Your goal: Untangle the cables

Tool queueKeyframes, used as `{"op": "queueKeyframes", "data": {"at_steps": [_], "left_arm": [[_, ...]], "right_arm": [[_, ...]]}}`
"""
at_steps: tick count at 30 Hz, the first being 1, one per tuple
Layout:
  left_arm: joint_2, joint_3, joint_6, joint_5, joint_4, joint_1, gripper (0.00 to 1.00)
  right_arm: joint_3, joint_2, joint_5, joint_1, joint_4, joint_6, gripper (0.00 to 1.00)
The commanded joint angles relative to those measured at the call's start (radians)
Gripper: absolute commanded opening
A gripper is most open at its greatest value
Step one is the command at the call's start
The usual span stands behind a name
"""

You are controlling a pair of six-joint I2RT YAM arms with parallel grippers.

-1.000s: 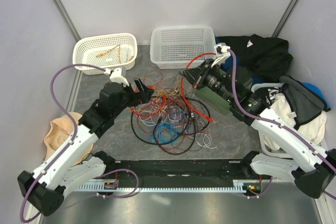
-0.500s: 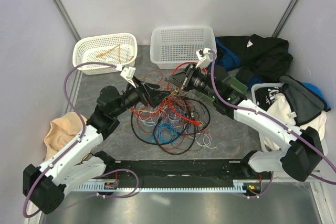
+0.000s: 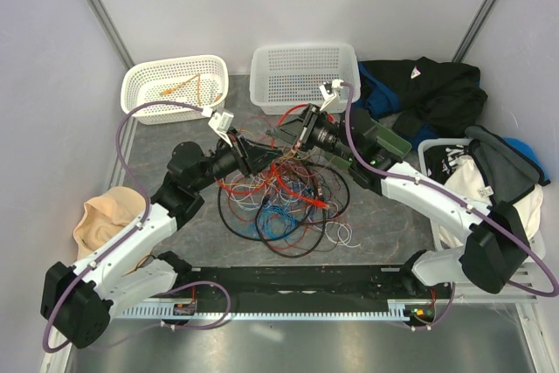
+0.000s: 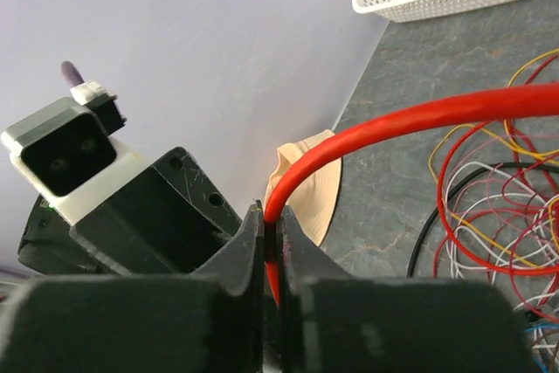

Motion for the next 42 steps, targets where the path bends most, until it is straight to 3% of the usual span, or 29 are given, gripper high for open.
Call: {"op": "queueKeyframes", "data": {"at_steps": [1,2,5,6,8,15,19,22,26,29,32,35,42], "left_arm": [[0.010,0.017,0.033,-0.010,0.011,-0.005,0.22],[0.013,0.029,0.046,-0.033,-0.009,-0.005,0.02],[0.011,0.103,0.073,-0.121,-0.131,-0.005,0.02],[0.013,0.120,0.083,-0.145,-0.171,-0.005,0.02],[0.022,0.187,0.099,-0.241,-0.315,-0.004,0.02],[0.114,0.469,0.211,-0.527,-0.740,-0.004,0.02],[0.137,0.601,0.265,-0.590,-0.828,-0.004,0.02],[0.102,0.622,0.309,-0.588,-0.747,-0.004,0.02],[-0.049,0.472,0.380,-0.457,-0.499,-0.004,0.02],[-0.070,0.421,0.397,-0.429,-0.432,-0.004,0.02],[-0.096,0.355,0.409,-0.201,-0.338,-0.004,0.02],[-0.171,0.243,0.409,-0.140,-0.203,-0.005,0.02],[-0.191,0.207,0.396,-0.110,-0.199,-0.005,0.02]], "right_arm": [[0.030,-0.015,-0.039,-0.001,0.050,-0.004,0.26],[0.035,-0.021,-0.030,-0.001,0.033,-0.019,0.48],[0.067,-0.052,-0.004,-0.001,-0.085,-0.107,0.73],[0.073,-0.070,0.025,-0.001,-0.149,-0.154,0.76],[0.094,-0.090,0.062,-0.002,-0.222,-0.208,0.82],[0.092,-0.240,0.288,-0.001,-0.498,-0.427,0.83],[0.038,-0.305,0.412,-0.001,-0.540,-0.480,0.83],[-0.002,-0.336,0.426,-0.001,-0.537,-0.481,0.84],[-0.050,-0.357,0.418,-0.002,-0.521,-0.472,0.84],[-0.086,-0.377,0.401,-0.001,-0.495,-0.461,0.84],[-0.105,-0.394,0.394,-0.001,-0.490,-0.464,0.84],[-0.114,-0.411,0.403,-0.001,-0.484,-0.475,0.84],[-0.100,-0.394,0.391,-0.002,-0.409,-0.494,0.84]]}}
